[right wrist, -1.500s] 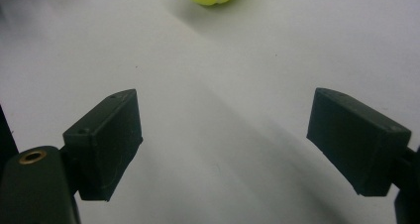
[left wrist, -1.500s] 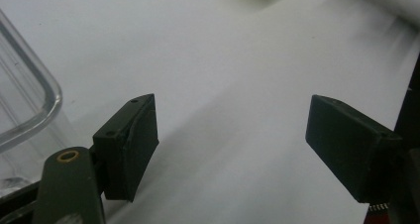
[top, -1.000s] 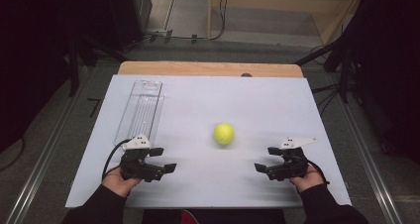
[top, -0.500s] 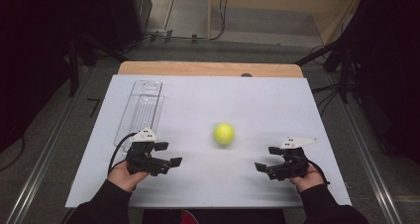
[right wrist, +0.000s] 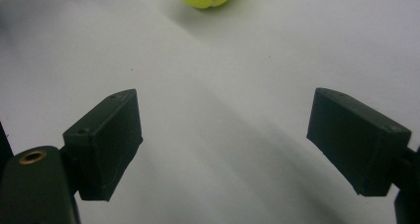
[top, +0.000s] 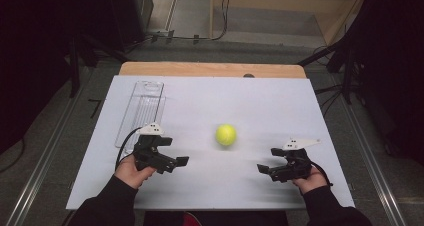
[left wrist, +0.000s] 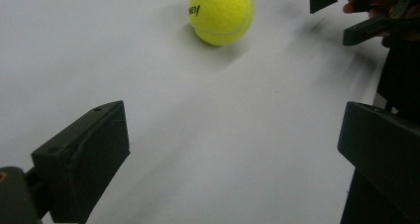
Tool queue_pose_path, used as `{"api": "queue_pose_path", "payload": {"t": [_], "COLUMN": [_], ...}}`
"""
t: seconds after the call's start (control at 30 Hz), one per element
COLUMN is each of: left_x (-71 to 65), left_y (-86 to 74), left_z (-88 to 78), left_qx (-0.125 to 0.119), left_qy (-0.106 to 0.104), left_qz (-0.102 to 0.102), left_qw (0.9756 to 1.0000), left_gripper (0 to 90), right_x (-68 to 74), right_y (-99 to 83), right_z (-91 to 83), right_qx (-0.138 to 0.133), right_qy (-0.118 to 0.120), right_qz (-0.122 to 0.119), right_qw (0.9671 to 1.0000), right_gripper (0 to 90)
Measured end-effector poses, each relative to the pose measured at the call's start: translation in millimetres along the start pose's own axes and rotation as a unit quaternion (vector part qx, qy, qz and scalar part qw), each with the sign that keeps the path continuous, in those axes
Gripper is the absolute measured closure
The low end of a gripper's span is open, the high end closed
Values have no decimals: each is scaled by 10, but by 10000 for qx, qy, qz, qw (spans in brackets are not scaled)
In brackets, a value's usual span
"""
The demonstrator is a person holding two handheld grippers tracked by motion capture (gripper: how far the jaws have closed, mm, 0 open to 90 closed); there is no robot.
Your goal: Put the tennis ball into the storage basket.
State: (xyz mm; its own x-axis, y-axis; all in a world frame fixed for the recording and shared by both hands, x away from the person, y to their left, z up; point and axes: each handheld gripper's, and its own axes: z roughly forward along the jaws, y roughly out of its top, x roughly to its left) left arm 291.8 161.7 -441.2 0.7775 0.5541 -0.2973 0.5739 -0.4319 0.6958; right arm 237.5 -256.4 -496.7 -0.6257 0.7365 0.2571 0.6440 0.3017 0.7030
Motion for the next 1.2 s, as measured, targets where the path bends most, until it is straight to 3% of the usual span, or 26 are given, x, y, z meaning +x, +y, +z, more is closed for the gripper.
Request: {"api": "queue_pose_path", "payload": {"t": [0.2, 0.3, 0.4, 0.7, 1.2], "left_x": [6, 11, 34, 1, -27], "left_y": [104, 148, 178, 313, 535], "left_z": [72, 107, 149, 227, 372], "left_qx": [134, 155, 132, 178, 172], "left_qy": [252, 390, 302, 251, 118], "left_qz": [53, 67, -14, 221, 380], "left_qw": [9996, 9991, 9995, 9993, 9991], "left_gripper": [50, 116, 146, 147, 147], "right_x": [-2, -1, 0, 3, -2], "right_y": [0, -1, 0, -1, -1], "right_z": [0, -1, 0, 1, 3], "right_qx": [-5, -4, -7, 9, -42], "right_qy": [12, 8, -1, 14, 68], "right_qz": [-2, -5, 0, 2, 86], "right_qw": [10000, 10000, 10000, 10000, 9999], "right_gripper": [119, 119, 119, 119, 119]}}
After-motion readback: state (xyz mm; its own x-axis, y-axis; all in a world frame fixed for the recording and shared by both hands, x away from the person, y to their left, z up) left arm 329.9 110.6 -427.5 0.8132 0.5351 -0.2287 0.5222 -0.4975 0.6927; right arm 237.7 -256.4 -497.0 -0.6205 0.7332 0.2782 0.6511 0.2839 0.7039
